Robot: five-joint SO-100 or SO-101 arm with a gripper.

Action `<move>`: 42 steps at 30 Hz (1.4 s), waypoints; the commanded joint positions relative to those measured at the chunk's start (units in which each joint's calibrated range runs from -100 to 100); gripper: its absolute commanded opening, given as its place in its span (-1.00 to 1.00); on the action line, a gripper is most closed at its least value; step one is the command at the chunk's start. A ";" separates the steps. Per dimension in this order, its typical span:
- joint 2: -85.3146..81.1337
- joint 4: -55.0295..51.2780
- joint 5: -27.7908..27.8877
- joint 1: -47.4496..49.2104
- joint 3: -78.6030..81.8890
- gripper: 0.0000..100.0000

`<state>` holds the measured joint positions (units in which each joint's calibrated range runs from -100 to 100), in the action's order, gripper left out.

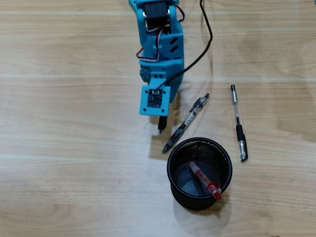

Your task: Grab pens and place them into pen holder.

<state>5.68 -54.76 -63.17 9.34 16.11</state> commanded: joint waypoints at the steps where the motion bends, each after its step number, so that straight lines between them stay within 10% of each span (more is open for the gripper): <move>1: -8.58 -4.78 0.35 -1.39 -4.53 -0.96; 17: -24.04 -8.39 3.20 -1.57 -9.94 -0.96; 42: -27.06 84.50 7.36 0.97 13.32 -0.96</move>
<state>-19.34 21.97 -56.05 10.06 28.98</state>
